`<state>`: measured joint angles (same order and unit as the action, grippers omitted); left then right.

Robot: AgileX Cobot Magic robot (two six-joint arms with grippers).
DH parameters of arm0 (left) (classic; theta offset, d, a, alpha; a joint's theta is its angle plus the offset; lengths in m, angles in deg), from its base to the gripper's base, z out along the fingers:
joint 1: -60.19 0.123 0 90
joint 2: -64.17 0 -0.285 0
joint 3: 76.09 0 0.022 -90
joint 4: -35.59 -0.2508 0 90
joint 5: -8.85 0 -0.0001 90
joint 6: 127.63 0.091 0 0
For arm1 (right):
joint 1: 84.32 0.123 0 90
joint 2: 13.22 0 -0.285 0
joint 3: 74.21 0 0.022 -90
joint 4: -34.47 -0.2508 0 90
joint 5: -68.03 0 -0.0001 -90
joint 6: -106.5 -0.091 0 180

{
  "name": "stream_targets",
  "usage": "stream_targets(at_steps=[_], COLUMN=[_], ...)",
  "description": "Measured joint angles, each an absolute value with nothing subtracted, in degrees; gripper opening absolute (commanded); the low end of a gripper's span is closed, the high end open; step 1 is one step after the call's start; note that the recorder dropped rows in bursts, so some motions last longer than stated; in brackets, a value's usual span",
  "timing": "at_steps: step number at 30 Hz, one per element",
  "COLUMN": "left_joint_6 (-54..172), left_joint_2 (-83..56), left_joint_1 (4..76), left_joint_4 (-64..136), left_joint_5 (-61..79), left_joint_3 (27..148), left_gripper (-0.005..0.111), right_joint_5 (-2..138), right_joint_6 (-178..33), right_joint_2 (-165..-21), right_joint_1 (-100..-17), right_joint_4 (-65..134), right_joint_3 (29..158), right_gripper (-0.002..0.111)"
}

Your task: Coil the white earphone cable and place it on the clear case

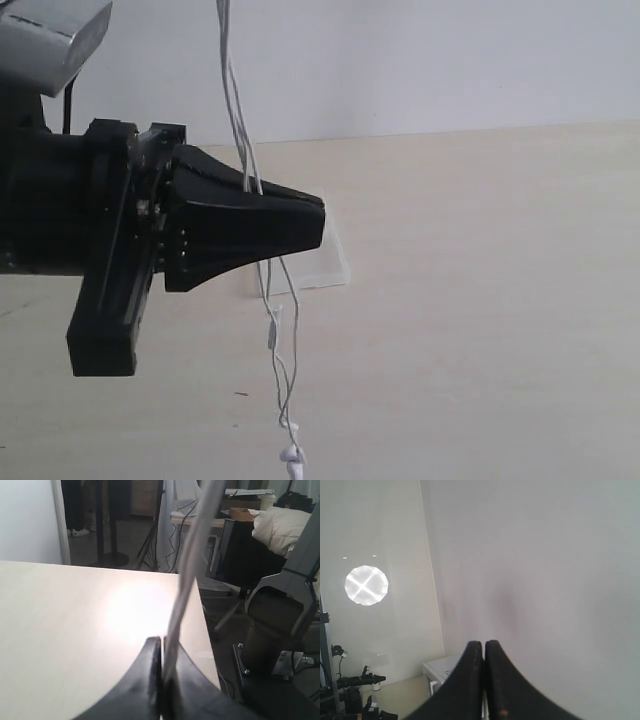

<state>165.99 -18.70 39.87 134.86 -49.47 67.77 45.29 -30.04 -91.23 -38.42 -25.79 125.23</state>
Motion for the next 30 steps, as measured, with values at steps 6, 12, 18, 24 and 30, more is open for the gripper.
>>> stream_targets(at_steps=[6,12,18,24,30], left_joint_6=[165.99,163.8,158.93,156.63,153.46], left_joint_2=[-18.7,-18.45,-13.78,-10.58,-8.72], left_joint_1=[39.87,40.69,48.73,52.5,53.34], left_joint_4=[134.86,132.24,129.51,128.65,126.85], left_joint_5=[-48.72,-47.56,-49.03,-50.75,-51.26], left_joint_3=[67.77,67.77,67.77,67.77,67.77], left_gripper=[0.0,0.0,0.0,0.0,0.0], right_joint_5=[45.29,44.82,35.62,25.28,22.68], right_joint_6=[-30.04,-43.49,-72.74,-76.1,-76.23], right_joint_2=[-91.23,-89.62,-84.08,-83.07,-83.07], right_joint_1=[-38.42,-38.42,-38.42,-38.42,-38.42], right_joint_4=[-24.55,-5.81,28.34,34.02,34.47], right_joint_3=[125.23,125.23,125.1,121.83,114.92], right_gripper=[0.0,0.0,0.0,0.0,0.0])
